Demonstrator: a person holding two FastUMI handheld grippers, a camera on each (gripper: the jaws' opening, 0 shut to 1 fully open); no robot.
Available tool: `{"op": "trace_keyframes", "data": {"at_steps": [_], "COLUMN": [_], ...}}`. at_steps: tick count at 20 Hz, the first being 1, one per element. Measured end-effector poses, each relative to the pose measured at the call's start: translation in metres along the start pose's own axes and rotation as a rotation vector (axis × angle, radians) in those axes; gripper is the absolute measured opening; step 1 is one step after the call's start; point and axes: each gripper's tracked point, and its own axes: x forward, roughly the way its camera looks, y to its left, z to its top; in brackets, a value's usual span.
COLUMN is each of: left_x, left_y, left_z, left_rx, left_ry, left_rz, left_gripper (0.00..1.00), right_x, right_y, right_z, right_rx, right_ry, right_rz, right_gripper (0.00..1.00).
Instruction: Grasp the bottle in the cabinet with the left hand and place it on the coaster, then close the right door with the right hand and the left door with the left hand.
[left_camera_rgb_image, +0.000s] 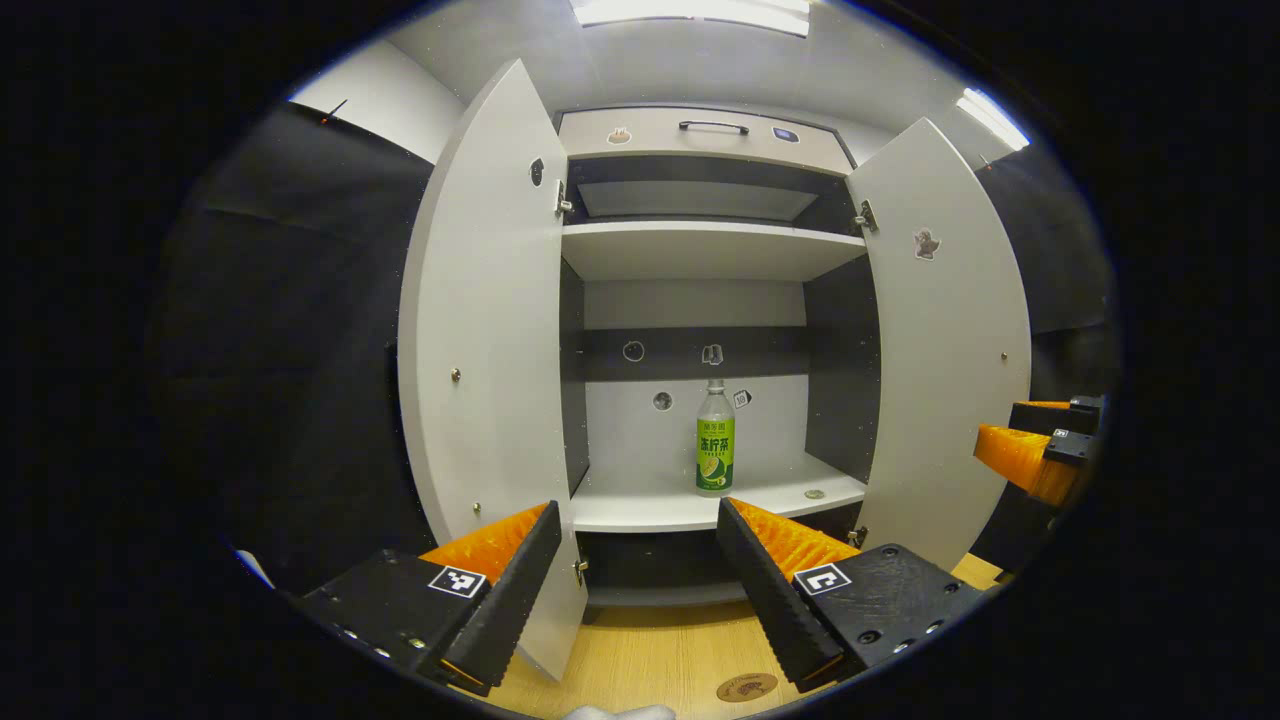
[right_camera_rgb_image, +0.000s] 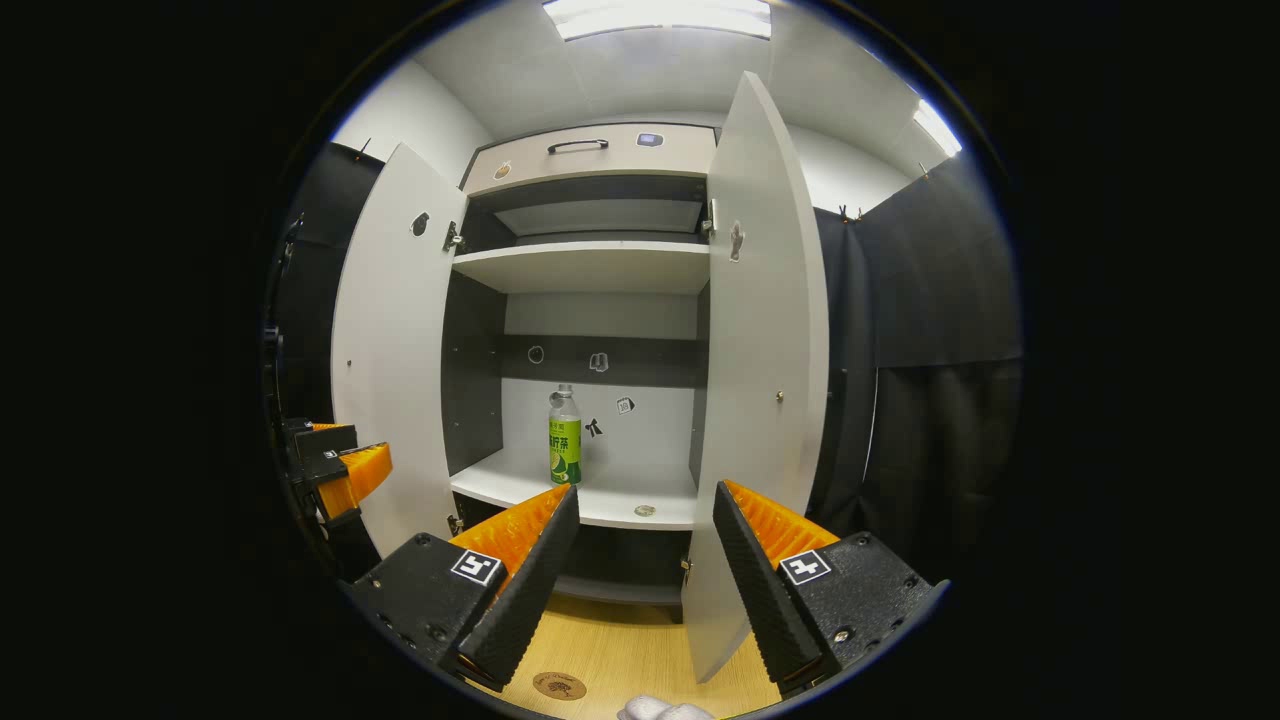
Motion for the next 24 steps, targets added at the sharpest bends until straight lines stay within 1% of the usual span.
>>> {"op": "trace_keyframes", "data": {"at_steps": [3,6,11,13,16,18,20,22,24], "left_x": [0.020,0.054,0.136,0.176,0.232,0.264,0.289,0.313,0.327], "left_y": [-0.004,-0.014,-0.046,-0.065,-0.082,-0.090,-0.096,-0.104,-0.112], "left_z": [0.005,0.011,0.026,0.028,0.028,0.014,0.005,-0.005,-0.017], "left_rx": [0.002,-0.017,-0.049,-0.057,-0.054,-0.071,-0.071,-0.041,-0.036], "left_ry": [-0.019,-0.040,-0.090,-0.108,-0.116,-0.077,-0.054,-0.048,-0.030], "left_rz": [-0.010,-0.042,-0.105,-0.122,-0.119,-0.106,-0.098,-0.079,-0.072], "left_gripper": [0.96,0.96,0.96,0.96,0.96,0.96,0.96,0.96,0.96], "right_x": [0.002,0.005,0.002,-0.002,-0.014,-0.020,-0.024,-0.028,-0.031], "right_y": [0.002,0.009,0.017,0.015,0.009,0.006,0.003,-0.002,-0.007], "right_z": [0.002,0.012,0.031,0.041,0.053,0.055,0.053,0.050,0.045], "right_rx": [-0.003,-0.008,-0.038,-0.045,-0.088,-0.099,-0.101,-0.108,-0.120], "right_ry": [-0.001,-0.001,-0.012,-0.023,-0.050,-0.053,-0.037,-0.022,-0.001], "right_rz": [0.010,0.021,0.021,0.006,-0.042,-0.063,-0.080,-0.097,-0.116], "right_gripper": [0.83,0.83,0.83,0.83,0.83,0.83,0.83,0.83,0.83]}}
